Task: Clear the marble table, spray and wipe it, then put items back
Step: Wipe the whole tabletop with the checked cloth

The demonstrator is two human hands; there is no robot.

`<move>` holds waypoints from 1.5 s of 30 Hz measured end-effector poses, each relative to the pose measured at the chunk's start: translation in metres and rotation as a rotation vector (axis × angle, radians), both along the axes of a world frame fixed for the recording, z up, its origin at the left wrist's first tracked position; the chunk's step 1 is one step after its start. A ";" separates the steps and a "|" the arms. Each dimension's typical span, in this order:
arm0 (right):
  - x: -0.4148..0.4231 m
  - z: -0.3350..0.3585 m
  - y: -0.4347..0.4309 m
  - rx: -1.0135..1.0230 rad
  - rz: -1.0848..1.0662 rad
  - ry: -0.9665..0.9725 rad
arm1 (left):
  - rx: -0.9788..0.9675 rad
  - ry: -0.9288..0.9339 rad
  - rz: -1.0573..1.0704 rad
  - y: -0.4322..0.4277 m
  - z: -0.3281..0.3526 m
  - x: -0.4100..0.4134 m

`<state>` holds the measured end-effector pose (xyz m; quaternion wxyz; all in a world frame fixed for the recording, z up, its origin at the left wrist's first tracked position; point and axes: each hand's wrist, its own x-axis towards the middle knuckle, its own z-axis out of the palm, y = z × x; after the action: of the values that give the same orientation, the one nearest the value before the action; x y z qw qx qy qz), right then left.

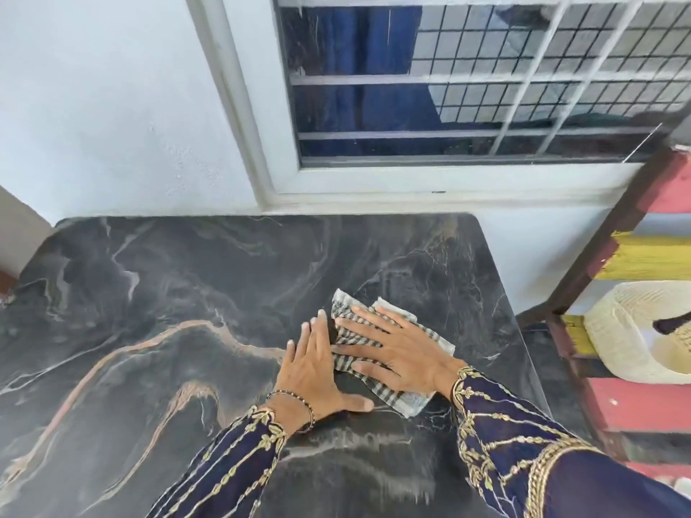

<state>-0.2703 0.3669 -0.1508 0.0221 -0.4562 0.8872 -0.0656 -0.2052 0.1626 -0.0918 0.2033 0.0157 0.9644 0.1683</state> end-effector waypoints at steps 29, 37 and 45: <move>-0.201 0.002 0.003 0.025 -0.253 -0.042 | -0.596 -0.413 -0.133 0.039 0.002 -0.108; -0.202 0.005 0.083 0.019 -0.370 -0.026 | -0.624 -0.409 -0.124 0.040 0.000 -0.110; -0.185 0.005 0.106 0.009 -0.656 -0.046 | -0.601 -0.399 -0.101 0.040 0.001 -0.108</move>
<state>-0.4550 0.4729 -0.1455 0.0217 -0.1444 0.9864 -0.0754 -0.3135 0.2021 -0.0908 0.3909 -0.0302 0.9103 -0.1330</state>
